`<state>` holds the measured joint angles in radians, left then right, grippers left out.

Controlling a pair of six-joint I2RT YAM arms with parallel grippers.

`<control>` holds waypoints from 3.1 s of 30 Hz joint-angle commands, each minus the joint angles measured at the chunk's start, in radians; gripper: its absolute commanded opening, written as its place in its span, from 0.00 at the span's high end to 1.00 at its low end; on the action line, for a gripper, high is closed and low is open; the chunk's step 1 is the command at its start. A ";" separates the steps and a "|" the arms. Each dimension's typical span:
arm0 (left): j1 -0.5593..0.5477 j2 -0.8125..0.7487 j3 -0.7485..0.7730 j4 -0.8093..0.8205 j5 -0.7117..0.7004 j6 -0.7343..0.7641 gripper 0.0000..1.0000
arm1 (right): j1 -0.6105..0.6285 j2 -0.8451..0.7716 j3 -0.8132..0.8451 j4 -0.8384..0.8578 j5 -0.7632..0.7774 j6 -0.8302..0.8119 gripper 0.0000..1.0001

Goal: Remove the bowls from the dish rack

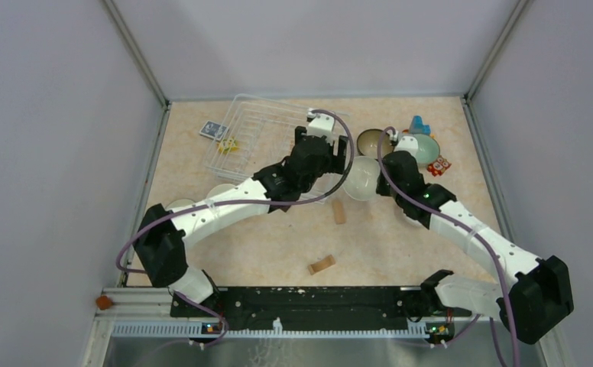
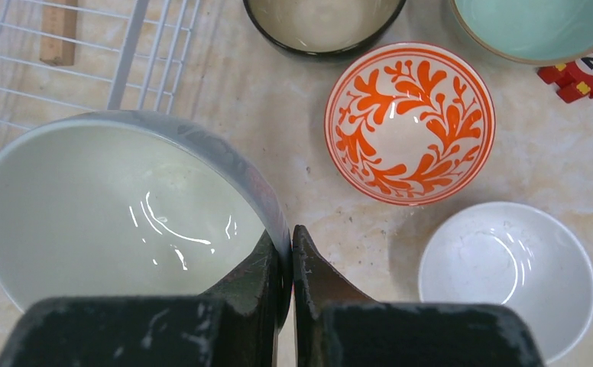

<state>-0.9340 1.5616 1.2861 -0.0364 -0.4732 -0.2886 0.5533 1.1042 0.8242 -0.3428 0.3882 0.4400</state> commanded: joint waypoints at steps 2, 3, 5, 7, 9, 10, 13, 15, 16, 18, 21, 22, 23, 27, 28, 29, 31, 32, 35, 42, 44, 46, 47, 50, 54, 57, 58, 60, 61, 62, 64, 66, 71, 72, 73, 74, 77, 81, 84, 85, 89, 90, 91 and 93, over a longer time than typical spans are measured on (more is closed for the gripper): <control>0.043 -0.071 -0.030 -0.024 -0.101 -0.029 0.15 | -0.010 0.003 0.003 -0.018 0.012 0.080 1.00; 0.067 -0.078 -0.037 -0.040 -0.099 -0.056 0.15 | -0.011 0.008 -0.002 -0.023 0.005 0.086 1.00; 0.130 -0.097 -0.046 -0.084 -0.047 -0.119 0.14 | -0.012 0.016 -0.015 -0.027 0.003 0.108 1.00; 0.198 -0.125 -0.079 -0.101 0.052 -0.165 0.14 | -0.015 0.026 -0.026 -0.030 0.004 0.131 1.00; 0.246 -0.161 -0.127 -0.079 0.092 -0.188 0.14 | -0.024 0.038 -0.032 -0.031 -0.002 0.154 1.00; 0.260 -0.179 -0.149 -0.069 0.094 -0.194 0.14 | -0.032 0.045 -0.034 -0.028 -0.010 0.165 1.00; 0.290 -0.227 -0.195 -0.057 0.073 -0.201 0.14 | -0.079 0.078 -0.044 0.002 -0.079 0.192 1.00; 0.303 -0.255 -0.216 -0.056 0.058 -0.204 0.14 | -0.129 0.106 -0.050 0.043 -0.170 0.207 1.00; 0.308 -0.267 -0.225 -0.057 0.051 -0.205 0.14 | -0.149 0.130 -0.052 0.067 -0.213 0.214 1.00; 0.314 -0.292 -0.244 -0.056 0.033 -0.207 0.14 | -0.171 0.170 -0.041 0.106 -0.266 0.216 1.00; 0.319 -0.329 -0.277 -0.051 0.005 -0.205 0.14 | -0.172 0.245 -0.002 0.142 -0.318 0.211 1.00; 0.320 -0.339 -0.284 -0.049 -0.003 -0.200 0.14 | -0.173 0.273 0.018 0.137 -0.320 0.213 1.00; 0.319 -0.348 -0.296 -0.047 -0.010 -0.189 0.14 | -0.174 0.301 0.040 0.123 -0.314 0.215 1.00; 0.319 -0.384 -0.316 -0.091 -0.077 -0.205 0.13 | -0.173 0.413 0.127 0.046 -0.209 0.251 1.00; 0.319 -0.393 -0.323 -0.107 -0.101 -0.226 0.13 | -0.173 0.446 0.140 0.036 -0.186 0.258 1.00; 0.320 -0.403 -0.332 -0.122 -0.130 -0.249 0.12 | -0.173 0.467 0.158 0.029 -0.169 0.268 1.00; 0.320 -0.426 -0.350 -0.154 -0.183 -0.289 0.12 | -0.173 0.500 0.176 0.026 -0.156 0.269 1.00; 0.320 -0.438 -0.358 -0.171 -0.213 -0.309 0.12 | -0.173 0.509 0.180 0.031 -0.149 0.269 1.00; 0.320 -0.461 -0.383 -0.213 -0.294 -0.333 0.10 | -0.172 0.517 0.186 0.044 -0.120 0.270 0.99; 0.362 -0.474 -0.441 -0.245 -0.304 -0.391 0.10 | -0.173 0.476 0.190 0.075 -0.090 0.231 0.69; 0.377 -0.470 -0.453 -0.256 -0.301 -0.427 0.10 | -0.173 0.453 0.190 0.077 -0.089 0.223 0.54; 0.391 -0.460 -0.461 -0.270 -0.303 -0.465 0.09 | -0.173 0.423 0.186 0.084 -0.096 0.198 0.40; 0.398 -0.454 -0.465 -0.278 -0.310 -0.487 0.10 | -0.173 0.407 0.181 0.092 -0.098 0.186 0.38; 0.422 -0.431 -0.468 -0.338 -0.337 -0.582 0.16 | -0.174 0.356 0.173 0.108 -0.110 0.133 0.36; 0.450 -0.400 -0.462 -0.437 -0.362 -0.730 0.42 | -0.173 0.295 0.159 0.127 -0.140 0.102 0.36; 0.469 -0.375 -0.455 -0.484 -0.365 -0.801 0.60 | -0.173 0.243 0.127 0.164 -0.156 0.096 0.36; 0.475 -0.366 -0.454 -0.495 -0.364 -0.818 0.64 | -0.173 0.221 0.115 0.173 -0.157 0.095 0.36; 0.489 -0.346 -0.456 -0.489 -0.355 -0.830 0.71 | -0.173 0.187 0.097 0.193 -0.157 0.093 0.36; 0.498 -0.334 -0.459 -0.469 -0.345 -0.820 0.73 | -0.173 0.169 0.086 0.204 -0.156 0.092 0.36; 0.507 -0.321 -0.462 -0.449 -0.329 -0.807 0.75 | -0.173 0.152 0.073 0.218 -0.155 0.091 0.36; 0.522 -0.290 -0.459 -0.412 -0.293 -0.794 0.77 | -0.173 0.114 0.047 0.248 -0.159 0.086 0.36; 0.531 -0.257 -0.456 -0.373 -0.265 -0.789 0.79 | -0.173 0.076 0.023 0.276 -0.166 0.078 0.36; 0.534 -0.177 -0.441 -0.166 -0.127 -0.691 0.82 | -0.173 0.010 -0.011 0.299 -0.175 0.042 0.36; 0.534 -0.153 -0.418 -0.140 -0.097 -0.680 0.81 | -0.173 0.000 -0.016 0.308 -0.181 0.030 0.36; 0.532 -0.113 -0.389 -0.118 -0.072 -0.666 0.80 | -0.173 -0.013 -0.024 0.317 -0.186 0.020 0.36; 0.533 -0.080 -0.345 -0.099 -0.057 -0.655 0.77 | -0.173 -0.025 -0.032 0.328 -0.188 0.014 0.36; 0.534 0.041 -0.219 -0.107 -0.050 -0.615 0.74 | -0.173 -0.055 -0.057 0.365 -0.196 -0.021 0.36; 0.533 0.124 -0.128 -0.077 -0.047 -0.500 0.92 | -0.173 -0.132 -0.132 0.446 -0.186 -0.091 0.35; 0.534 0.069 -0.205 0.061 -0.021 -0.420 0.80 | -0.173 -0.211 -0.200 0.502 -0.163 -0.131 0.32; 0.534 0.043 -0.231 0.088 -0.021 -0.405 0.73 | -0.173 -0.232 -0.221 0.520 -0.152 -0.147 0.31; 0.534 -0.070 -0.293 0.080 -0.010 -0.381 0.63 | -0.173 -0.283 -0.311 0.630 -0.105 -0.194 0.20; 0.533 -0.099 -0.306 0.066 -0.001 -0.374 0.61 | -0.173 -0.289 -0.323 0.651 -0.091 -0.209 0.19; 0.532 -0.130 -0.332 0.068 0.006 -0.366 0.57 | -0.173 -0.290 -0.332 0.664 -0.066 -0.217 0.17; 0.532 -0.193 -0.382 0.091 0.024 -0.322 0.42 | -0.173 -0.277 -0.342 0.679 0.000 -0.220 0.13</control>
<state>-0.4007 1.5082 0.9726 -0.0334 -0.4824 -0.6949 0.3794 0.8291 0.5018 0.2089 0.2718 0.2752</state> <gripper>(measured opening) 0.464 0.829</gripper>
